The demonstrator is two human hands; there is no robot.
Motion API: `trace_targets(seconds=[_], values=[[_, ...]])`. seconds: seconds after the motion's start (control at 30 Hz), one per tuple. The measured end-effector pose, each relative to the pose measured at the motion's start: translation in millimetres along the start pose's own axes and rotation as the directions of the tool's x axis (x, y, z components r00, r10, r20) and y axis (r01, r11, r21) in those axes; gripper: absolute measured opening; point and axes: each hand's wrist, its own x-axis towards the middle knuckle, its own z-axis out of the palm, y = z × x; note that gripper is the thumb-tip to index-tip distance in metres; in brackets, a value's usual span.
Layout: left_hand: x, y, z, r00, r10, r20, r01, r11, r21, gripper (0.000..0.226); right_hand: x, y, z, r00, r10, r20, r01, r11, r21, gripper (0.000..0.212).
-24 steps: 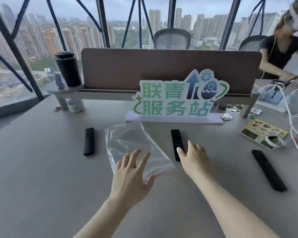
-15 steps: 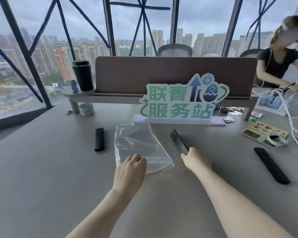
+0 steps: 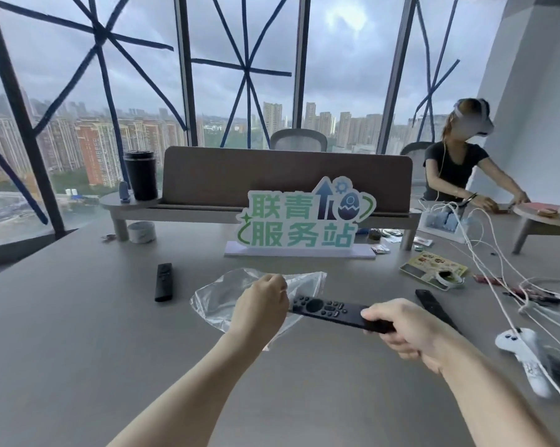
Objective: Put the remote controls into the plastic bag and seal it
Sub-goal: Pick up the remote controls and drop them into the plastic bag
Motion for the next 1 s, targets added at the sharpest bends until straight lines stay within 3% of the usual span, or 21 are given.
trace_targets(seconds=[0.1, 0.23, 0.33, 0.47, 0.57, 0.63, 0.77, 0.87, 1.0], values=[[-9.4, 23.2, 6.7, 0.998, 0.054, -0.012, -0.054, 0.997, -0.057, 0.017, 17.7, 12.9, 28.1, 1.000, 0.010, -0.018, -0.009, 1.000, 0.026, 0.026], [-20.4, 41.8, 16.8, 0.997, 0.072, 0.021, -0.069, 0.989, -0.134, 0.015, 39.9, 35.6, 59.6, 1.000, -0.028, -0.001, 0.027, 0.938, 0.344, 0.026], [-24.7, 42.9, 24.3, 0.998, 0.062, 0.017, -0.059, 0.986, -0.153, 0.014, 36.6, 51.4, 51.7, 0.987, 0.027, -0.156, 0.041, 0.907, 0.418, 0.015], [-26.2, 44.0, 35.0, 1.000, 0.008, 0.011, -0.006, 0.986, -0.164, 0.016, 29.1, 80.8, 4.2, 0.875, 0.098, -0.474, 0.053, 0.953, 0.297, 0.025], [-24.2, 57.9, 41.4, 1.000, 0.013, 0.026, -0.008, 0.985, -0.172, 0.016, 36.8, 108.2, -43.5, 0.740, 0.075, -0.668, -0.042, 0.997, 0.066, 0.019], [-19.5, 71.8, 36.4, 1.000, -0.009, 0.016, 0.012, 0.973, -0.230, 0.013, 47.3, 122.3, -70.5, 0.708, 0.059, -0.704, -0.151, 0.986, -0.070, 0.021], [6.6, 88.6, 13.4, 0.994, -0.020, -0.112, -0.011, 0.961, -0.276, 0.012, 80.4, 139.0, -102.3, 0.696, 0.064, -0.715, -0.338, 0.908, -0.248, 0.046], [13.1, 83.1, 10.5, 1.000, 0.002, -0.018, -0.006, 0.983, -0.181, 0.010, 100.6, 142.0, -105.3, 0.680, 0.081, -0.729, -0.406, 0.869, -0.283, 0.052], [0.2, 65.3, 23.3, 0.998, -0.031, 0.057, 0.037, 0.992, -0.123, 0.010, 109.9, 139.9, -97.3, 0.676, 0.104, -0.729, -0.479, 0.815, -0.328, 0.041]])
